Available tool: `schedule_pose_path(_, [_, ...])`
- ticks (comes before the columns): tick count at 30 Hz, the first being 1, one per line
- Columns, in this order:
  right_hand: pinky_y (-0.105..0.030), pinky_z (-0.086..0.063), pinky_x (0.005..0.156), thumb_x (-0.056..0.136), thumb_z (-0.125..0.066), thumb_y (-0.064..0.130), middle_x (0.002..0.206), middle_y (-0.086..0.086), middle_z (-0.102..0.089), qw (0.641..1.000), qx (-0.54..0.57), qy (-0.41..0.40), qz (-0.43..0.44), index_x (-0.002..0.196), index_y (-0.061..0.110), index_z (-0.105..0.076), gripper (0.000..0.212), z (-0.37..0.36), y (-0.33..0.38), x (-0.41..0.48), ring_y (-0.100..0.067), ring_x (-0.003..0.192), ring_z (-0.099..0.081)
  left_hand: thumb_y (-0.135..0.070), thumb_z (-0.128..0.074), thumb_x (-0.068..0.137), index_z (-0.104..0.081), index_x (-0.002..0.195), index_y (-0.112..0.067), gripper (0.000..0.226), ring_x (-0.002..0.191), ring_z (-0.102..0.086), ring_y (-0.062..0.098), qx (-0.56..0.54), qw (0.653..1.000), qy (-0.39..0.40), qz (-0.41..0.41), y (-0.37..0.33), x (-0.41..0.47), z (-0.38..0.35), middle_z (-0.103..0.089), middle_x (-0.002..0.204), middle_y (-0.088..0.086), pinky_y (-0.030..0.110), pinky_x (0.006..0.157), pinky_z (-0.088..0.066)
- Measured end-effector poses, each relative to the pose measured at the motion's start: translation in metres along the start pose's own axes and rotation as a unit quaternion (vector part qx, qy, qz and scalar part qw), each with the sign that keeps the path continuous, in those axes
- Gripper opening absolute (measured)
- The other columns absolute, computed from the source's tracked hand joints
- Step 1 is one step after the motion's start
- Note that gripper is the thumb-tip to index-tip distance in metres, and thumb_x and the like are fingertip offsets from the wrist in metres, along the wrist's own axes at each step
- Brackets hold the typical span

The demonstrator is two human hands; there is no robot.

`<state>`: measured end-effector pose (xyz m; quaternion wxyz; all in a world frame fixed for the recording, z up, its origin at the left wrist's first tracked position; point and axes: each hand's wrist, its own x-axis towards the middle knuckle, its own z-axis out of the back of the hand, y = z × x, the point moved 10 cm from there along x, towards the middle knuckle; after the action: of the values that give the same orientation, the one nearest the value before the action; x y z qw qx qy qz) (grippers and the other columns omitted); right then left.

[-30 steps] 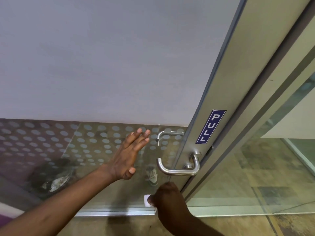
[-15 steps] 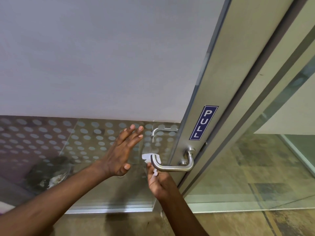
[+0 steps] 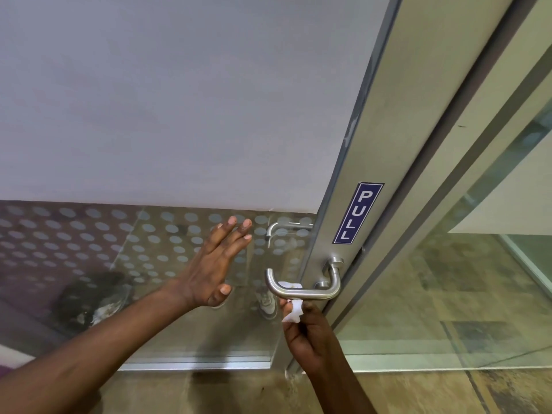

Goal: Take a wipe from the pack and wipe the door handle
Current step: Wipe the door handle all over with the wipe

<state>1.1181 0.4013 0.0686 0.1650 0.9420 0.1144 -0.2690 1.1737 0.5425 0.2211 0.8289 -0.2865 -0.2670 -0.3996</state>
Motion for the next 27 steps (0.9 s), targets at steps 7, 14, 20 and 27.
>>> schedule_pose_path(7, [-0.019, -0.053, 0.045, 0.058, -0.035, -0.019, 0.077, -0.018, -0.071, 0.996, -0.002, -0.043, 0.083, 0.084, -0.003, -0.068, 0.044, 0.021, 0.059, -0.014, -0.021, 0.056, -0.069, -0.062, -0.003, 0.095, -0.029, 0.141, -0.005, 0.077, 0.149, -0.005, 0.023, 0.02, 1.0, -0.008, -0.009, -0.002, 0.0, 0.0, -0.011, 0.162, -0.003, 0.039, 0.12, -0.008])
schedule_pose_path(14, [-0.011, -0.05, 0.05, 0.058, -0.079, 0.001, 0.083, -0.01, -0.071, 0.969, -0.038, 0.027, 0.241, 0.078, 0.002, -0.072, 0.022, -0.021, 0.149, -0.06, -0.008, 0.062, -0.067, -0.061, -0.004, 0.096, -0.029, 0.143, -0.006, 0.076, 0.149, -0.004, 0.023, 0.03, 0.999, -0.005, -0.015, -0.003, 0.0, 0.0, -0.01, 0.163, -0.002, 0.039, 0.12, -0.008])
schedule_pose_path(20, [-0.02, -0.056, 0.07, 0.064, -0.063, -0.018, 0.1, -0.001, -0.074, 0.799, -0.509, 0.061, 0.314, 0.092, 0.016, -0.075, 0.046, -0.088, 0.118, -0.079, -0.016, 0.087, -0.07, -0.06, -0.004, 0.097, -0.017, 0.152, -0.014, 0.073, 0.149, -0.004, 0.023, 0.029, 0.999, -0.008, -0.024, -0.004, 0.001, 0.001, -0.01, 0.163, -0.001, 0.038, 0.12, -0.007])
schedule_pose_path(27, [-0.012, -0.043, 0.073, 0.071, -0.076, 0.007, 0.088, 0.005, -0.076, 0.451, -0.744, 0.024, 0.493, 0.088, 0.016, -0.076, 0.019, -0.129, 0.049, -0.082, -0.01, 0.081, -0.062, -0.06, -0.005, 0.096, -0.026, 0.147, -0.008, 0.075, 0.149, -0.006, 0.027, 0.034, 0.999, 0.002, -0.011, 0.003, -0.003, -0.005, -0.013, 0.162, 0.003, 0.04, 0.119, -0.008])
